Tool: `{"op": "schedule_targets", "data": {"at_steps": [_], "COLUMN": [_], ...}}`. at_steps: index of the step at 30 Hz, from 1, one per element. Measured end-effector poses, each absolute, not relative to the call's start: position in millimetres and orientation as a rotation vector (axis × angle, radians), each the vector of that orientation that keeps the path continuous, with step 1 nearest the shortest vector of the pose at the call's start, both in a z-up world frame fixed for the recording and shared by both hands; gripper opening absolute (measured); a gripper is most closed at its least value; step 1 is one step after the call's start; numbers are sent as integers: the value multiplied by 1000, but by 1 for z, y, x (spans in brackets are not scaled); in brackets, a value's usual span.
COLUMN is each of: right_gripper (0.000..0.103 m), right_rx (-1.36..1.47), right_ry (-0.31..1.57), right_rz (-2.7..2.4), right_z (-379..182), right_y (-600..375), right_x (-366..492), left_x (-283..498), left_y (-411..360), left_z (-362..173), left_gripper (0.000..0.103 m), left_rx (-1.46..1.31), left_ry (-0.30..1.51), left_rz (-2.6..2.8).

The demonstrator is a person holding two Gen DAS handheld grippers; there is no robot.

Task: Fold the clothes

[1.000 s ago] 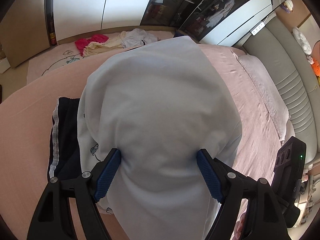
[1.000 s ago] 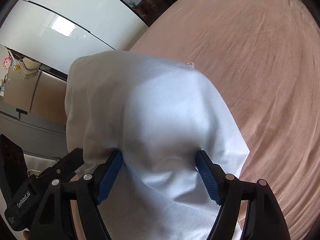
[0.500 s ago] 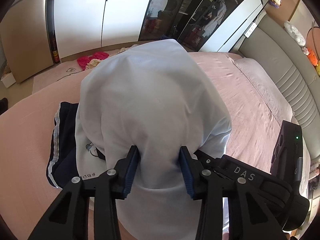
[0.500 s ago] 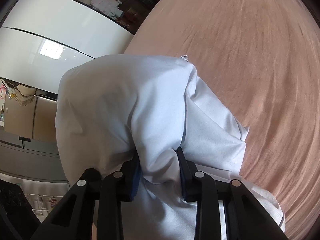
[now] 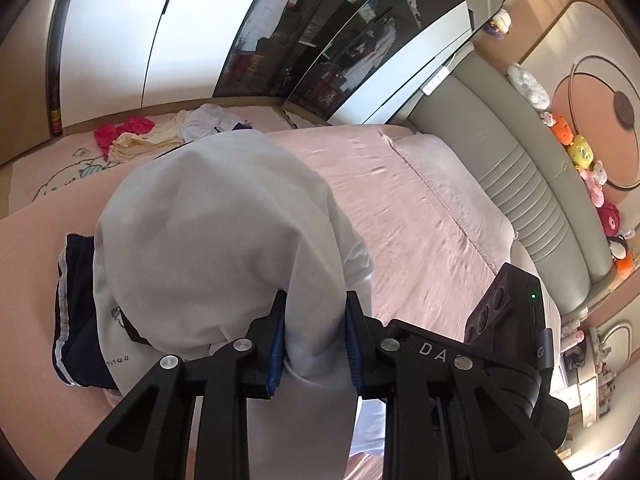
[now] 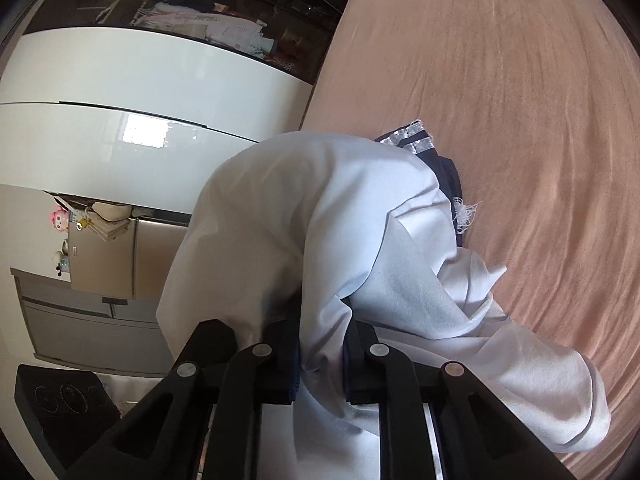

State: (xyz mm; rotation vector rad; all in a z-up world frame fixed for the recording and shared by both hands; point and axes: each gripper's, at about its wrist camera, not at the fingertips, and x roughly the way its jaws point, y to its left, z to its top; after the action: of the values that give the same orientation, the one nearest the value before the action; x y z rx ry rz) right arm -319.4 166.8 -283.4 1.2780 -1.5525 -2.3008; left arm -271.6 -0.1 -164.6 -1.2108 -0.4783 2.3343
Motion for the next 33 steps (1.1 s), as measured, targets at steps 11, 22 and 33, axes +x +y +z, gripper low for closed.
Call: {"op": "schedule_targets", "data": {"at_steps": [11, 22, 33], "right_gripper": [10, 10, 10], "right_rx": [1132, 962, 815], "right_ry": [-1546, -1630, -1609], "right_rz": [-2351, -2426, -2615], "right_z": [-237, -185, -119], "right_y": [180, 208, 261], "right_x": [-295, -262, -169], "left_x": [-252, -228, -170], "left_y": [14, 61, 126], "left_z": [-124, -77, -30], "left_gripper": [17, 16, 15], "left_rx": [-1101, -996, -892], "left_ry": [-489, -444, -388], "left_rz": [2269, 2181, 2065]}}
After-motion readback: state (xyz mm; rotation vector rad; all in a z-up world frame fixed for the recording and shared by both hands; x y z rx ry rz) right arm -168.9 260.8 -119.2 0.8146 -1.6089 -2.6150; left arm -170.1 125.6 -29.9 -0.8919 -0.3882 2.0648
